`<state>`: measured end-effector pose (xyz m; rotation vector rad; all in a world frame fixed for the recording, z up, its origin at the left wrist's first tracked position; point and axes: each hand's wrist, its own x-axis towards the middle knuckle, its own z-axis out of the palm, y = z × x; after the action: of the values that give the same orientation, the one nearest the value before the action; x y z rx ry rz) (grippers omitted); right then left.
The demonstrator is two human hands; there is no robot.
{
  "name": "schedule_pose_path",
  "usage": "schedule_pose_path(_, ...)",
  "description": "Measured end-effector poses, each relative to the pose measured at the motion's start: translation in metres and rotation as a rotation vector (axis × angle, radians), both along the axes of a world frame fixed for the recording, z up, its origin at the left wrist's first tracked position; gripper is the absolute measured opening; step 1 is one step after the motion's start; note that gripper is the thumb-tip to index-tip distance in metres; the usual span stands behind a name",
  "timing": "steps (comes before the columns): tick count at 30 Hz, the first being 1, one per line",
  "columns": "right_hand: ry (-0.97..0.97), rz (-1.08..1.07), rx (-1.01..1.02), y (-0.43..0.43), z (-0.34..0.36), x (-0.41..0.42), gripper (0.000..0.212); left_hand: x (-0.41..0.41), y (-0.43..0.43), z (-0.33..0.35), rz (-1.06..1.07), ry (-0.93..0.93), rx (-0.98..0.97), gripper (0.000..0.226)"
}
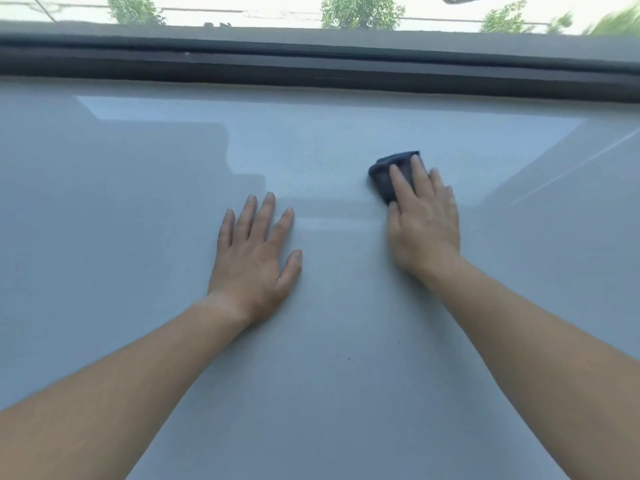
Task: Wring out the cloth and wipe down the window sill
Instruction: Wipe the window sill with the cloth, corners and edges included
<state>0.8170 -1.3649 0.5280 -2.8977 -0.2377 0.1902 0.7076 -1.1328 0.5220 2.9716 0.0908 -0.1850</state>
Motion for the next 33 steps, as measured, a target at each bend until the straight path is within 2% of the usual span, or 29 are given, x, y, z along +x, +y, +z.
schedule_pose_path(2,-0.014,-0.136,-0.006,0.021,0.001,0.014,0.060,0.003,0.000,0.004,-0.003,0.009,-0.006,0.072)
schedule_pose_path(3,-0.035,-0.073,-0.006,0.035,0.001,0.010,0.061,0.005,0.001,0.005,-0.002,0.005,-0.011,0.072)
schedule_pose_path(6,-0.024,0.339,-0.001,0.053,0.000,-0.009,0.059,0.018,0.005,0.012,0.041,-0.068,-0.083,0.064)
schedule_pose_path(7,0.000,0.404,-0.005,0.050,0.002,-0.004,0.057,0.025,0.008,0.013,0.058,-0.092,-0.106,0.062)
schedule_pose_path(9,-0.017,0.331,-0.019,0.037,0.001,0.024,0.056,0.045,0.015,0.015,0.077,-0.107,-0.135,0.062)
schedule_pose_path(12,-0.002,-0.095,0.010,0.026,0.001,0.068,0.056,0.087,0.024,0.015,0.075,-0.090,-0.157,0.065)
schedule_pose_path(14,-0.036,-0.218,-0.020,0.040,-0.001,0.074,0.056,0.113,0.024,0.010,0.069,-0.070,-0.160,0.064)
schedule_pose_path(15,-0.066,-0.173,-0.027,0.051,-0.003,0.070,0.056,0.122,0.023,0.007,0.072,-0.050,-0.145,0.063)
schedule_pose_path(18,-0.080,0.274,-0.026,0.062,-0.004,0.058,0.056,0.129,0.020,-0.001,0.096,-0.033,-0.078,0.064)
schedule_pose_path(19,-0.058,0.356,-0.032,0.058,-0.002,0.068,0.056,0.128,0.020,-0.002,0.100,-0.038,-0.072,0.064)
schedule_pose_path(20,-0.041,0.339,-0.034,0.053,-0.001,0.084,0.056,0.128,0.020,-0.002,0.096,-0.037,-0.073,0.065)
schedule_pose_path(23,-0.046,-0.092,-0.017,0.055,-0.003,0.120,0.055,0.126,0.021,-0.001,0.081,-0.020,-0.067,0.067)
schedule_pose_path(24,-0.067,-0.174,-0.030,0.069,-0.004,0.123,0.055,0.127,0.021,-0.001,0.084,-0.019,-0.067,0.068)
schedule_pose_path(25,-0.091,-0.154,-0.037,0.086,-0.004,0.120,0.056,0.127,0.021,0.000,0.086,-0.018,-0.066,0.068)
schedule_pose_path(29,-0.090,0.312,-0.031,0.114,-0.009,0.110,0.055,0.128,0.022,-0.001,0.083,-0.031,-0.060,0.069)
schedule_pose_path(31,-0.092,0.307,-0.045,0.103,-0.007,0.120,0.054,0.128,0.023,-0.001,0.086,-0.036,-0.066,0.069)
schedule_pose_path(33,-0.104,0.159,-0.061,0.083,-0.009,0.129,0.054,0.128,0.023,-0.001,0.084,-0.031,-0.059,0.069)
